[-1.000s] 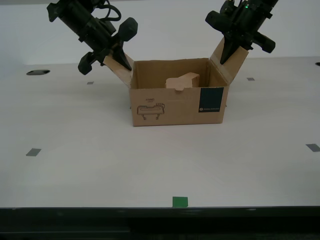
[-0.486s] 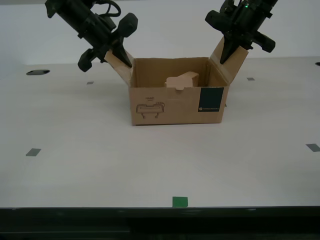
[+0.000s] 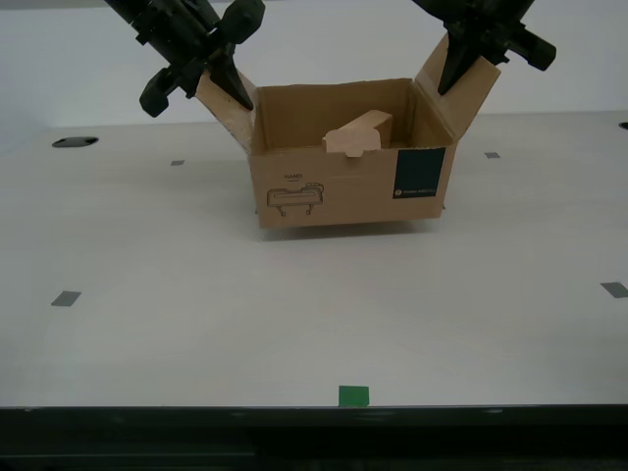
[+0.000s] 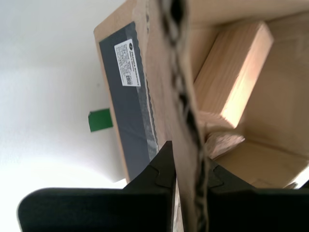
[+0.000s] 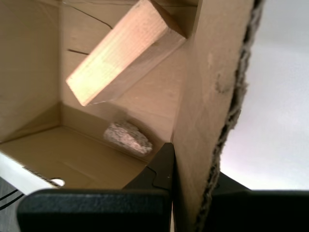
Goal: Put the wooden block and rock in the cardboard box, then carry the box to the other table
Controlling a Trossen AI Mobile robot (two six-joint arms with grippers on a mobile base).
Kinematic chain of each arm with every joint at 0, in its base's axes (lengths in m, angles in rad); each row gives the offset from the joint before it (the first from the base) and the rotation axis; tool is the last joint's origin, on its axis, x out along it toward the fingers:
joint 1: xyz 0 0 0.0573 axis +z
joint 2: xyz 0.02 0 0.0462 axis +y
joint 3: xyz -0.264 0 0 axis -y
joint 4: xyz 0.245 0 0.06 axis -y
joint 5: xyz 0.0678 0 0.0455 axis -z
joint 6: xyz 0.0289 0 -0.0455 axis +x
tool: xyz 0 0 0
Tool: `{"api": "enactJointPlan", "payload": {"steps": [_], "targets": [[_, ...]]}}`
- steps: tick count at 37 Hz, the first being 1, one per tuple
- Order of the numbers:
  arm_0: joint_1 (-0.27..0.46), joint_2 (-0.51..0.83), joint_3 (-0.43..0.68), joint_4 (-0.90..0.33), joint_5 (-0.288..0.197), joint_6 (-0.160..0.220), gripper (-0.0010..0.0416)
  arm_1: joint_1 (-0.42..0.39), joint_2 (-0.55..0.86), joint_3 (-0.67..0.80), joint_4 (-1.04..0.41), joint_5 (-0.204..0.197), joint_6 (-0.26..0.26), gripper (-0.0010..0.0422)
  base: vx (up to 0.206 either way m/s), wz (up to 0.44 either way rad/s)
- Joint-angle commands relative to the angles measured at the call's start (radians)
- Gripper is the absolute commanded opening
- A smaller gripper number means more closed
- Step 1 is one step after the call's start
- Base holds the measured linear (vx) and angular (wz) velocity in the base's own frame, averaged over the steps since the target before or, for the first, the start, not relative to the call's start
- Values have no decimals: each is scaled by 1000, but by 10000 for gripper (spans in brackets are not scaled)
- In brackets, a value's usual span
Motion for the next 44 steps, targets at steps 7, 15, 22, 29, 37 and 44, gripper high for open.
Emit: {"api": "enactJointPlan", "payload": {"steps": [7, 15, 22, 29, 37, 44], "targets": [[4, -30, 1, -45, 0, -1, -1, -23, -12, 1, -4, -3, 18, -1, 0, 0], [7, -30, 1, -51, 0, -2, -1, -24, -21, 1, -5, -3, 17, -1, 0, 0], [8, -30, 1, -52, 1, -2, -1, -24, -22, 1, -17, -4, 16, -1, -21, 2], [8, -30, 1, -52, 1, -5, -1, -24, -28, 1, -36, -4, -7, -1, -33, -7], [8, -30, 1, -51, 1, -19, -1, -26, -28, 1, -50, -4, -13, -1, -48, -12], [8, -30, 1, -45, 1, -19, -1, -27, -28, 1, -50, -5, -18, -1, -74, -13]]}}
